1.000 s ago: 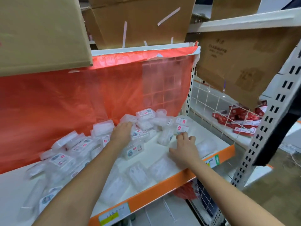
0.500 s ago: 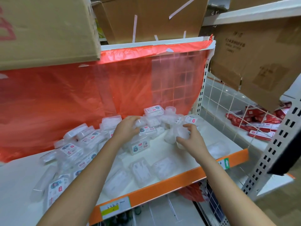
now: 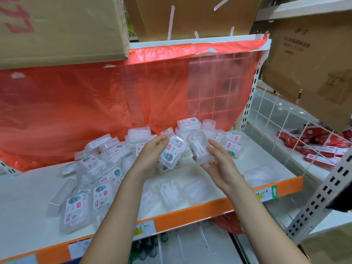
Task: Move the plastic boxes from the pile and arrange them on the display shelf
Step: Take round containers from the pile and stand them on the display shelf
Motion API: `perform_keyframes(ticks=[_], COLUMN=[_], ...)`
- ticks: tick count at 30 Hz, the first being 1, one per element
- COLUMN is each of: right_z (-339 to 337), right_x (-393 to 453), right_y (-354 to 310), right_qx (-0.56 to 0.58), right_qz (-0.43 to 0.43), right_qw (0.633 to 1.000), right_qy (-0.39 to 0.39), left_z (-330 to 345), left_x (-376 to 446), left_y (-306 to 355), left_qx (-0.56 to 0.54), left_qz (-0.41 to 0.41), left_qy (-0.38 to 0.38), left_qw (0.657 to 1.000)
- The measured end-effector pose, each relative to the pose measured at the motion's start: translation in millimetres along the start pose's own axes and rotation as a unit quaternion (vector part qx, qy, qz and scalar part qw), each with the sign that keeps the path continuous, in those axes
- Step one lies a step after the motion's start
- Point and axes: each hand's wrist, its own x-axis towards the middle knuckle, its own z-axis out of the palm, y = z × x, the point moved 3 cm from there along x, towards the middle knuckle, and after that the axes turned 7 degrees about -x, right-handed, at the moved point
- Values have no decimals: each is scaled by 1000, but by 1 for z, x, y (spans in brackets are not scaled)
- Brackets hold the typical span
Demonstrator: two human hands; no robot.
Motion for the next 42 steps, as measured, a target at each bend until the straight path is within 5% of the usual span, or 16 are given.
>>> perform_keyframes(ticks=[11, 20, 24, 30, 42], right_z=[8, 18, 39, 82, 243], right_x=[-6, -4, -7, -8, -65], right_y=[9, 25, 36, 62, 158], right_qx=[35, 39, 69, 54, -88], right_qz=[56, 107, 122, 196, 260], right_qw=[990, 985, 967, 922, 887], right_qy=[-124, -126, -213, -329, -373], left_z=[0, -27, -51, -104, -240], left_x=[-31, -61, -78, -116, -252], left_y=[-5, -11, -7, -1, 24], left_qx=[-38, -261, -303, -218, -70], left_qz=[-22, -17, 12, 63, 106], left_qy=[-29, 39, 60, 69, 225], left_qw=[999, 964, 951, 971, 966])
